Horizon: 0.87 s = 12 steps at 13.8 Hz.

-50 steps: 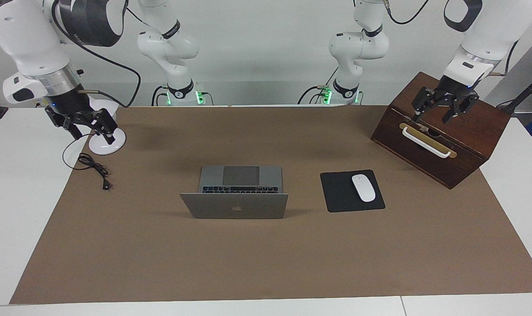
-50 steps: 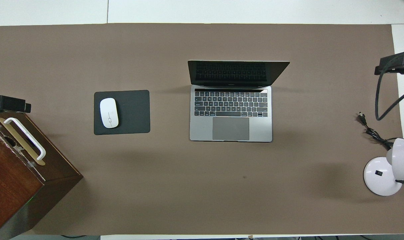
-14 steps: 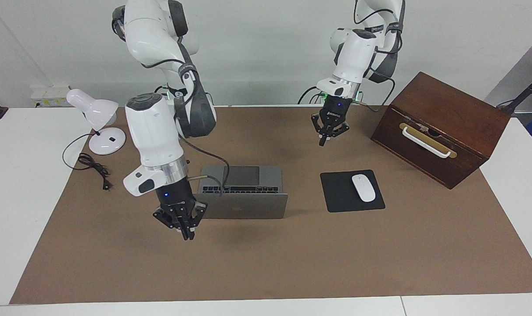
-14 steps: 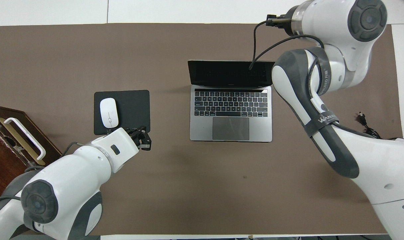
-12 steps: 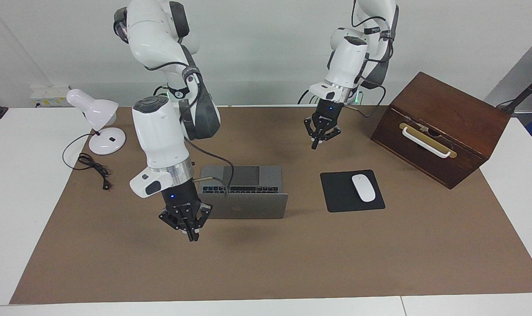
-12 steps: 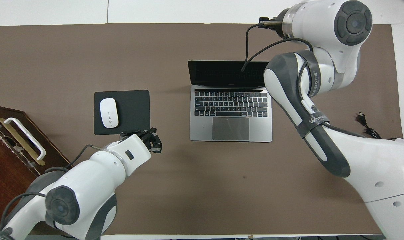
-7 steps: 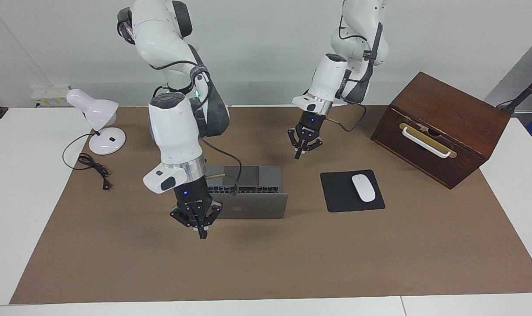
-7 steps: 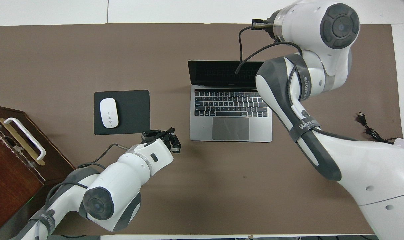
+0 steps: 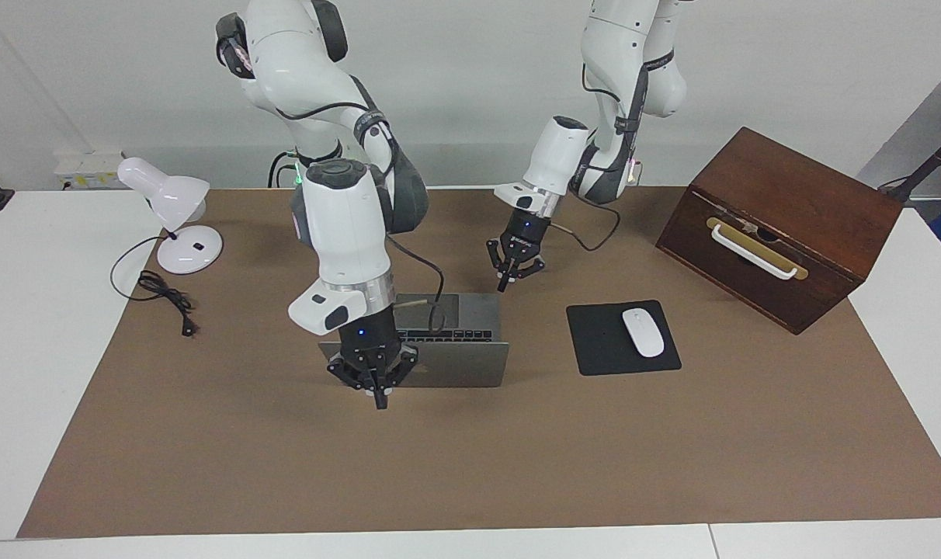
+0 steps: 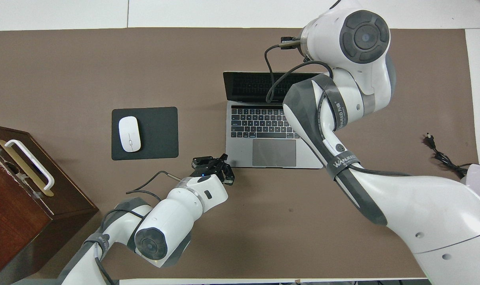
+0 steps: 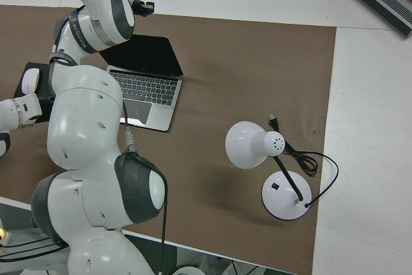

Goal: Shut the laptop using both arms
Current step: 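Hook the right gripper over the screen top while the left gripper reaches the base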

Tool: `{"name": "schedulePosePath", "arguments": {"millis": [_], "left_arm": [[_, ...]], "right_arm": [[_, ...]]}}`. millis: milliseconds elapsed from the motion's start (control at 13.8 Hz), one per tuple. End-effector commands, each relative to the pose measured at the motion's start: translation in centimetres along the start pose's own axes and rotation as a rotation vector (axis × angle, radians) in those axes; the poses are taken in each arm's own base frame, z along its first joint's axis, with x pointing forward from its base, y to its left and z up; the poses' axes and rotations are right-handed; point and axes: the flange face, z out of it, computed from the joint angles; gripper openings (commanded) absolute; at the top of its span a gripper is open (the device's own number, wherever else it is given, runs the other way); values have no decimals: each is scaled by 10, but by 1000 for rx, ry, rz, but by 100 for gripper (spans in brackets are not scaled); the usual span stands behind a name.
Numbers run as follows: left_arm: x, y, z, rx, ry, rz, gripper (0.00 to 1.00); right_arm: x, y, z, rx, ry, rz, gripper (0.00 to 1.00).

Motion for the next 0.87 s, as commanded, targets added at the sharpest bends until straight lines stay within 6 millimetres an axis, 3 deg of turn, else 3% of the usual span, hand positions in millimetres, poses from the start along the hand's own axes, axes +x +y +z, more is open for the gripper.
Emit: {"name": "schedulePosePath", "arguments": {"millis": [0, 218, 582, 800], "left_arm": [[3, 9, 21, -4, 26, 6, 0], [-8, 21, 33, -14, 15, 34, 0], [-22, 23, 40, -13, -4, 63, 0], [-32, 22, 40, -10, -24, 98, 0]], "right_arm": [[-7, -14, -10, -24, -40, 22, 0], [-12, -11, -8, -9, -97, 94, 0], [-25, -1, -15, -36, -247, 126, 0], [-33, 16, -22, -32, -355, 174, 0]]}}
